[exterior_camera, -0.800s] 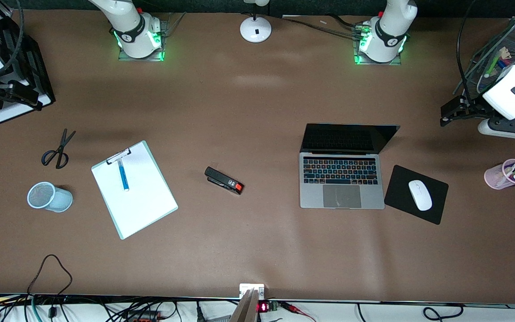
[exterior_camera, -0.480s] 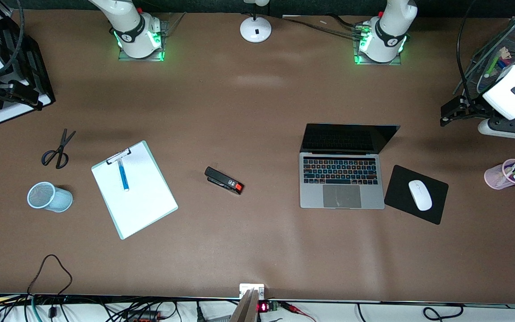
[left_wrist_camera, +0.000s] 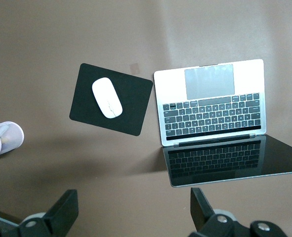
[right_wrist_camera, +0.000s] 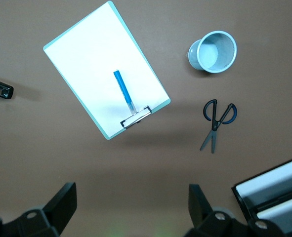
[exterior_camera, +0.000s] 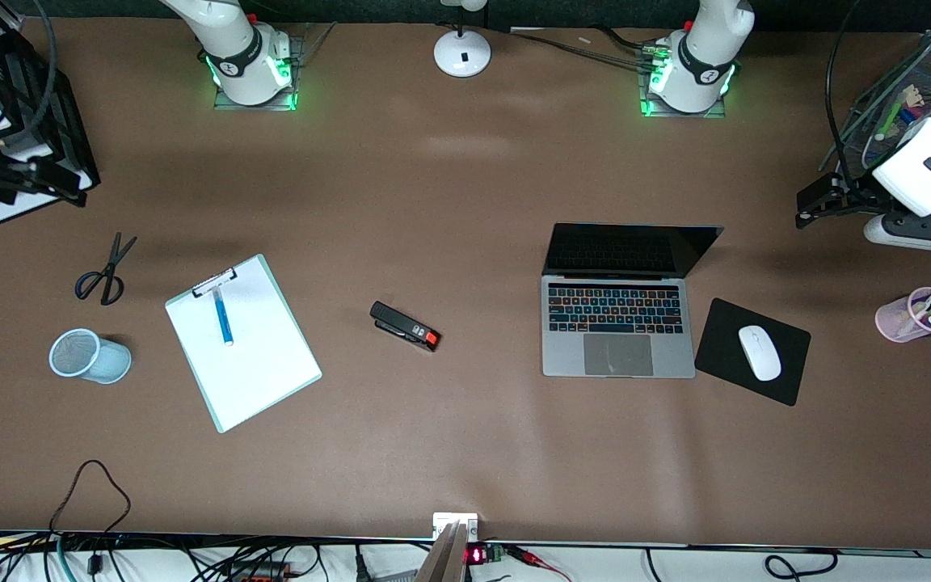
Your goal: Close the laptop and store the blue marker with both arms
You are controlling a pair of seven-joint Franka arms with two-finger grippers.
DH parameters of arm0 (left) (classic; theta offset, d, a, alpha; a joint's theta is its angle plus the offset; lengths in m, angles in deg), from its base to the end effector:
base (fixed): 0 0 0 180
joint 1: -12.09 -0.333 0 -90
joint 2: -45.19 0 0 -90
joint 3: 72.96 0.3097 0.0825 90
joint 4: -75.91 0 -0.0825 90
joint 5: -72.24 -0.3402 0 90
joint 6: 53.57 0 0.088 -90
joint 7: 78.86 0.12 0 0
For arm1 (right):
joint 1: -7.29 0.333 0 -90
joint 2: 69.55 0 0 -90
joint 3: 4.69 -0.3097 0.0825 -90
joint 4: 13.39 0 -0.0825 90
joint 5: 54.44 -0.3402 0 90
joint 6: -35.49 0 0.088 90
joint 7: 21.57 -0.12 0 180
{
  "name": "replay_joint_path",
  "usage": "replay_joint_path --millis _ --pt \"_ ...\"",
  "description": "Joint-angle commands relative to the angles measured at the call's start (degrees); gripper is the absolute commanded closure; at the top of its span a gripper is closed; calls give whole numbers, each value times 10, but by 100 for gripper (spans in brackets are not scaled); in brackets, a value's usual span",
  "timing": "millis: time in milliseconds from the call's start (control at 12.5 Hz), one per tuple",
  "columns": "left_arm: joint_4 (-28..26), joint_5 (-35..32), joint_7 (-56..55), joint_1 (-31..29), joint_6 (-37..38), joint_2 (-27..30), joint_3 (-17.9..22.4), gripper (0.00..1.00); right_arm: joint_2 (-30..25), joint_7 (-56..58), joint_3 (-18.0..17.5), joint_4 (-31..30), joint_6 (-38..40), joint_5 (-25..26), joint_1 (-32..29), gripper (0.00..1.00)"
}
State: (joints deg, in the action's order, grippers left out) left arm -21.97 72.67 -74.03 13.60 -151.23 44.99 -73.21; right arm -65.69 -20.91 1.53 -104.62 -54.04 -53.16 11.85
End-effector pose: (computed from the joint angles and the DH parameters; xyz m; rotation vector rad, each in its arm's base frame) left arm 0.5188 -0.0167 0.5556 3.1288 -0.1785 -0.0112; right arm 0.5250 -0.0161 0.5607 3.1101 -0.0259 -0.1513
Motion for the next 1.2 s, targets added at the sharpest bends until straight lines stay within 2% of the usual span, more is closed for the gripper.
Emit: replay_joint_path --millis 0,320,480,560,640,800,960,1120 --pt "-5 -1 8 -2 5 8 1 0 33 5 -2 20 -9 5 6 0" --pt "-4 0 5 -2 22 6 1 0 90 5 0 21 -55 -43 2 0" --pt "-4 0 5 2 37 5 0 0 118 9 -1 26 -77 -50 4 0" --pt "-4 0 3 2 39 4 0 11 136 33 -1 26 -96 -47 5 0" --pt "-3 -1 -1 3 44 1 0 42 153 62 -1 26 -113 -44 9 0" --pt "26 -1 -1 3 97 -17 0 78 181 74 -1 25 -144 -41 12 0" --pt "47 -1 -2 6 113 -30 -1 97 208 82 -1 25 -167 -20 22 0" --pt "48 -1 -1 6 114 -30 -8 100 232 119 -2 23 -191 -3 44 0"
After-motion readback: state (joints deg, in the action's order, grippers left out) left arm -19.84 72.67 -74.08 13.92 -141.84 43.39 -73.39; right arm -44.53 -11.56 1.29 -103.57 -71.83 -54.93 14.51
